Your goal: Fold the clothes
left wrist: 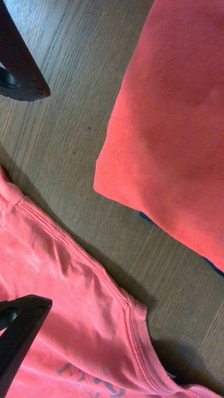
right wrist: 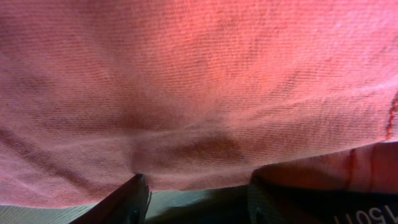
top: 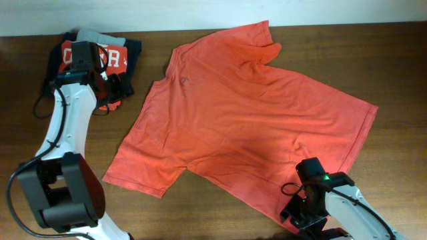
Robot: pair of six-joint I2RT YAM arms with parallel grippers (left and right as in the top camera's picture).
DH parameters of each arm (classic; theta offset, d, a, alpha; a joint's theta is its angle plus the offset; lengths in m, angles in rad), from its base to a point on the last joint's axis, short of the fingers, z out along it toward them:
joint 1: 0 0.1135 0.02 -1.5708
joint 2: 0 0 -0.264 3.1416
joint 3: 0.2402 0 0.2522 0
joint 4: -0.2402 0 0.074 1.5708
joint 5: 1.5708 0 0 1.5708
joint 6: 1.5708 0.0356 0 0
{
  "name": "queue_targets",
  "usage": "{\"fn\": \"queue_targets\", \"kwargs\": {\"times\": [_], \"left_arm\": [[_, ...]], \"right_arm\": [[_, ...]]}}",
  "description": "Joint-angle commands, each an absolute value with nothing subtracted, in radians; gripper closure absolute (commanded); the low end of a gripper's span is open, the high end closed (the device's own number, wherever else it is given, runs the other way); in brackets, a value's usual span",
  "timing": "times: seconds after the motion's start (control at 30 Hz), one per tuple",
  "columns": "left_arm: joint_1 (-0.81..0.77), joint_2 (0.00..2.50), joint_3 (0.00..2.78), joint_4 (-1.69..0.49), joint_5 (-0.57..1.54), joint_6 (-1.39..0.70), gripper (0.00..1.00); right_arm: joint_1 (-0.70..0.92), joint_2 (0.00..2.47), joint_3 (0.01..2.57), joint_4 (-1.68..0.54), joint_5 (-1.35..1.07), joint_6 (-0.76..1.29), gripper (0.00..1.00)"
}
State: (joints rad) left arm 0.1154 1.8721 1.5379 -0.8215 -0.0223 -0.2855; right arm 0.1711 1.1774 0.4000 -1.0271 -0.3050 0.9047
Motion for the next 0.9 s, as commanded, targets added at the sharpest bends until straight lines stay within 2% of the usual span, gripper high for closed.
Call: {"fn": "queue_targets", "kwargs": {"times": [0.0,0.23,0.37,0.43,0.47,0.53,0.67,0.73,0.83,0.87], "left_arm": [[0.118,1.877,1.538,-0.812,-0.018,-0.299,0.01],[0.118,1.898,1.538,-0.801,-0.018,-0.299,0.01],[0.118,1.899,1.538,-0.799,-0.018,-0.299,0.01],[0.118,1.899,1.538,-0.799,-0.018,-0.299,0.01],[0.119,1.899,1.538,-0.798,-0.018,-0.299,0.01],[0.119,1.899,1.538,-0.795,-0.018,-0.299,0.01],[0.119,1.899,1.538,-0.793,-0.011,-0.299,0.01],[0.119,1.899,1.538,-0.793,-0.011,-0.299,0.01],[0.119,1.899,1.538,-0.794,-0.011,-0.299,0.01],[0.119,1.899,1.538,-0.794,-0.011,-0.299,0.01]], "right_arm": [[0.176,1.181,0.416,-1.065,-0.302,0.926,0.43],[0.176,1.181,0.416,-1.045,-0.296,0.967,0.45],[0.172,1.185,0.416,-0.988,-0.294,0.967,0.55],[0.157,1.202,0.416,-0.974,-0.296,0.960,0.55],[0.147,1.217,0.416,-0.964,-0.304,0.942,0.54],[0.130,1.251,0.416,-0.943,-0.315,0.923,0.46],[0.101,1.340,0.417,-0.891,-0.339,0.883,0.47],[0.090,1.389,0.418,-0.870,-0.349,0.860,0.56],[0.089,1.437,0.437,-0.871,-0.352,0.834,0.85],[0.089,1.442,0.445,-0.875,-0.352,0.821,0.91]]}}
